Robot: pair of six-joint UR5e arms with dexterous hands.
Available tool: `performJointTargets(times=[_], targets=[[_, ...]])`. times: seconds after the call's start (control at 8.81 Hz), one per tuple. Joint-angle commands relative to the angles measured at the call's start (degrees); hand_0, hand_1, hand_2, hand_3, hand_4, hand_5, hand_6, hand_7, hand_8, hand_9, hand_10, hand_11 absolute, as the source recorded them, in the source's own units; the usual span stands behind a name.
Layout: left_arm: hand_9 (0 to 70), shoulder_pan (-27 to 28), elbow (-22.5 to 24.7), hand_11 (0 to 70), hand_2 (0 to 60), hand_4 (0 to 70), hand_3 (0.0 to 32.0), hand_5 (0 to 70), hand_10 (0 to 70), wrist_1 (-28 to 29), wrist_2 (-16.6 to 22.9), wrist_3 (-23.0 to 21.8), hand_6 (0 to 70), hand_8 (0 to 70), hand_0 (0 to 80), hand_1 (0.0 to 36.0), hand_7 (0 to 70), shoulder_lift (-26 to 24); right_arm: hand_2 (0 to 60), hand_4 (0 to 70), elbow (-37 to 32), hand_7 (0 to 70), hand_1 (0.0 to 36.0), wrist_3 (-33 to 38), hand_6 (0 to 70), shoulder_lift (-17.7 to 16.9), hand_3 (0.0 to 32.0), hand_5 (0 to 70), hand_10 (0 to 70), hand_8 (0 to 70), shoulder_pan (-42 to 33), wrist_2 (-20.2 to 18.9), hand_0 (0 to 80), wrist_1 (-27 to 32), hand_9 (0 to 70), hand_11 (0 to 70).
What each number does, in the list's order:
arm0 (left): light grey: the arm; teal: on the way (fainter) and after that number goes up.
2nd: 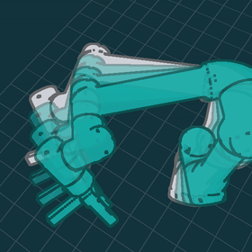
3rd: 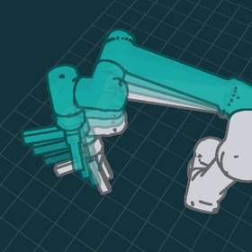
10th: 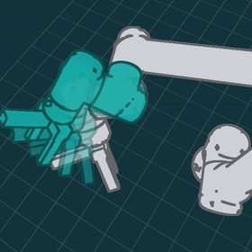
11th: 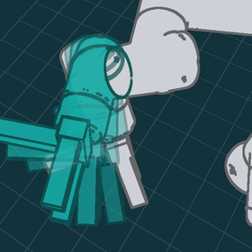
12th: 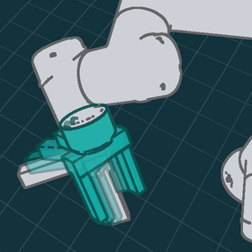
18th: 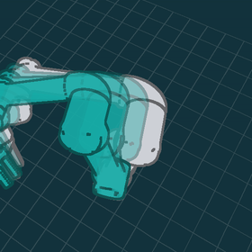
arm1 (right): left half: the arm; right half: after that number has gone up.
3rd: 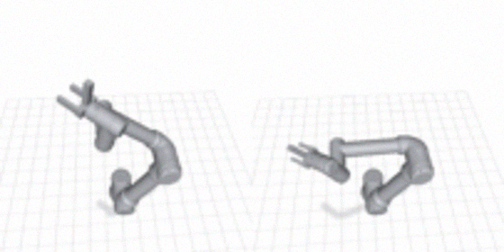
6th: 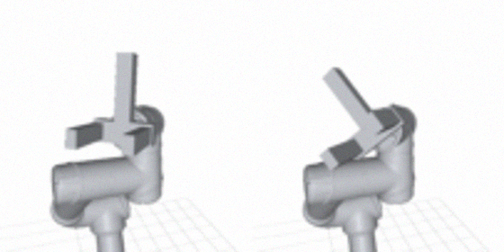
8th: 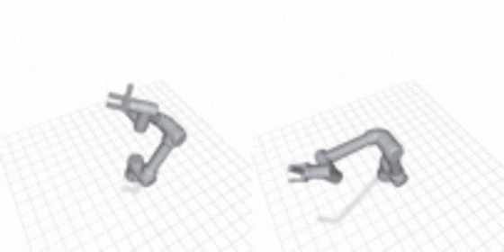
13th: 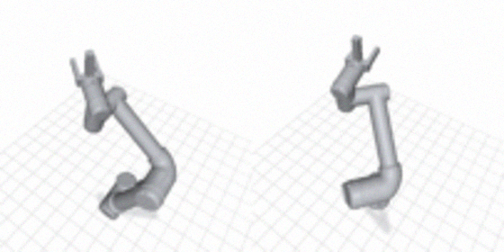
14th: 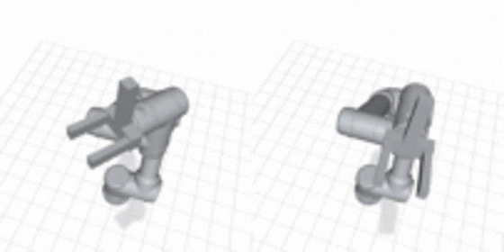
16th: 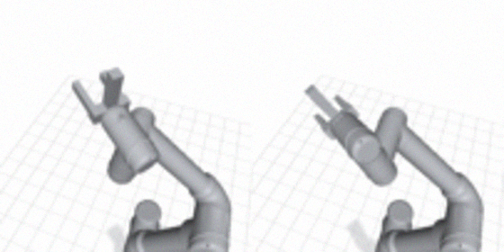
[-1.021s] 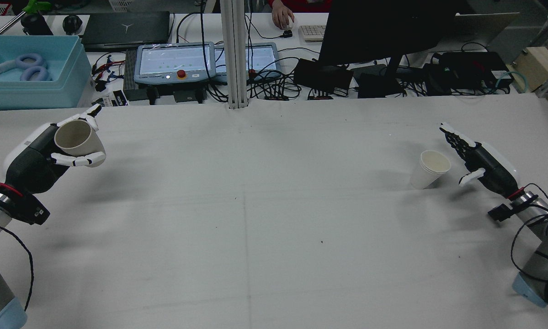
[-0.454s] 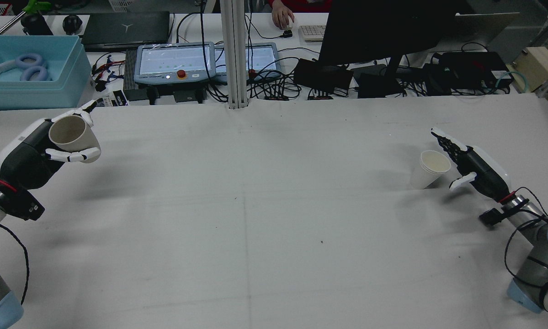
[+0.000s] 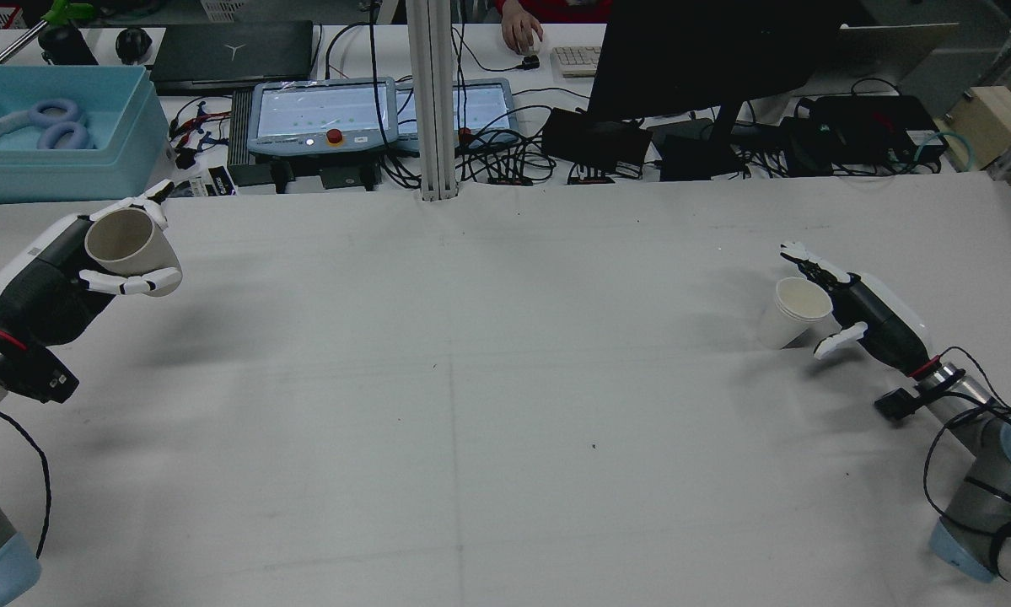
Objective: Pour water
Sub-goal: 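Reach the right hand toward the other white paper cup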
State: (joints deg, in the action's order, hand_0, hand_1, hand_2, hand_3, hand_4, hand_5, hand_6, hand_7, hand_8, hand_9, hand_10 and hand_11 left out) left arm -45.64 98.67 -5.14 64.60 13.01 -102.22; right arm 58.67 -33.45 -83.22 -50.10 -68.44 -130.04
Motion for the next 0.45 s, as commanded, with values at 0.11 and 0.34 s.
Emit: performJointTargets(times=[0.11,0.34], targets=[[0.1,-0.1,0.1,4.0,60.0,31.7,0.0,70.0,0.2,0.1,0.0,0.0,5.2,0.1,62.3,36.0,7.6,0.0,0.0,10.6,0.0,12.8,14.6,-0.6,3.7,0.0,0.0,14.4,0.0,0.0,1.6,2.2,53.5,-0.1,1.1,0.0],[0.1,-0.2,0.3,4.1,60.0,31.8,0.0,70.0,0.3,0.1,0.2,0.0,5.2,0.1,63.0,36.0,7.7,0.0,0.0,11.0,0.1,12.5,15.1,-1.3,3.7,0.0,0.0,14.1,0.0,0.0,2.6,3.0,54.1,-0.1,1.1,0.0]])
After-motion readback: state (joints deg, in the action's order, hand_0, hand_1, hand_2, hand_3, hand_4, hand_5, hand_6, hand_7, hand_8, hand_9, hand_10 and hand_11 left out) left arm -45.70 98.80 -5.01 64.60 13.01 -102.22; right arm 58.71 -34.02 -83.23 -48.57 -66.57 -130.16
